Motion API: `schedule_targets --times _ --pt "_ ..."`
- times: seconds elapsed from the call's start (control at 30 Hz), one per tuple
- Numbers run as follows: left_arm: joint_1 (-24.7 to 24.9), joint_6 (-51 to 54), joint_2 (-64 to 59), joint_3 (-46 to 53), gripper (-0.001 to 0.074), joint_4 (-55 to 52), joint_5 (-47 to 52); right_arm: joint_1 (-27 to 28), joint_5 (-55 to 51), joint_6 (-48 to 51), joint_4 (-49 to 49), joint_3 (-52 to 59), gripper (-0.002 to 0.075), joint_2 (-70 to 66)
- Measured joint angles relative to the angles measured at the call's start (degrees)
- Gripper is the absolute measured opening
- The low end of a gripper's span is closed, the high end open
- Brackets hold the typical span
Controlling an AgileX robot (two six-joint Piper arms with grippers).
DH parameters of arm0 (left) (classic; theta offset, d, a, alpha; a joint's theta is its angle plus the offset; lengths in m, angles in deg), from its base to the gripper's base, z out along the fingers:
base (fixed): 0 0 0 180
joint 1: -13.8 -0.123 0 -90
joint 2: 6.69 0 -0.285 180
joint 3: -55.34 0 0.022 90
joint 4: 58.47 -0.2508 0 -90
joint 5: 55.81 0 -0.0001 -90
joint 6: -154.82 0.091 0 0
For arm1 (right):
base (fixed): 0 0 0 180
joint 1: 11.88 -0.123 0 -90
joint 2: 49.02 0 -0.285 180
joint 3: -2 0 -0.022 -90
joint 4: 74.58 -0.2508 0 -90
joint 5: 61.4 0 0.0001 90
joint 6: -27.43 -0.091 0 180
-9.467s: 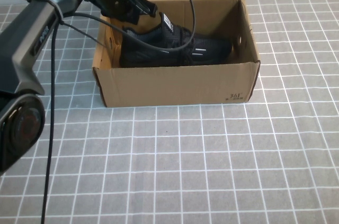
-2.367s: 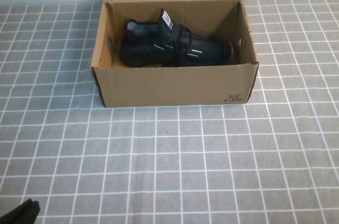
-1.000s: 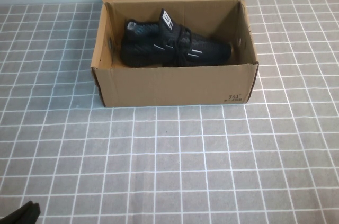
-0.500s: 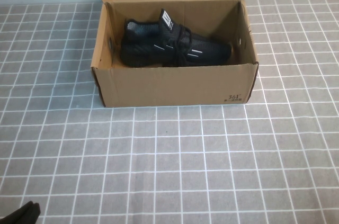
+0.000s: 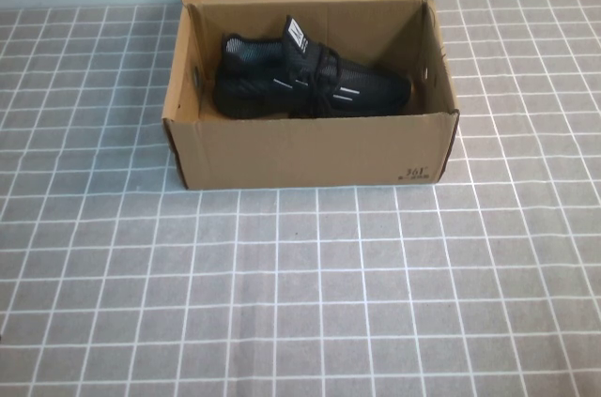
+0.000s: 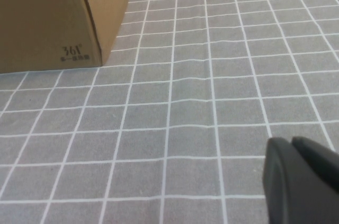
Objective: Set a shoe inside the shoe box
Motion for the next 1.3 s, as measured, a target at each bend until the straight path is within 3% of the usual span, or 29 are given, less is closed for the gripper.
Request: schedule_targets --times 0.3,1.3 --pt "-0.7 -0.6 0.8 0.0 -0.0001 -1.8 13.7 0.0 -0.2 0.0 0.0 0.0 -0.0016 0.0" --pt "-0.7 -0.6 0.8 0.0 -0.0001 -2.6 14.2 -0.1 -0.2 0.0 0.0 0.0 -0.0017 0.1"
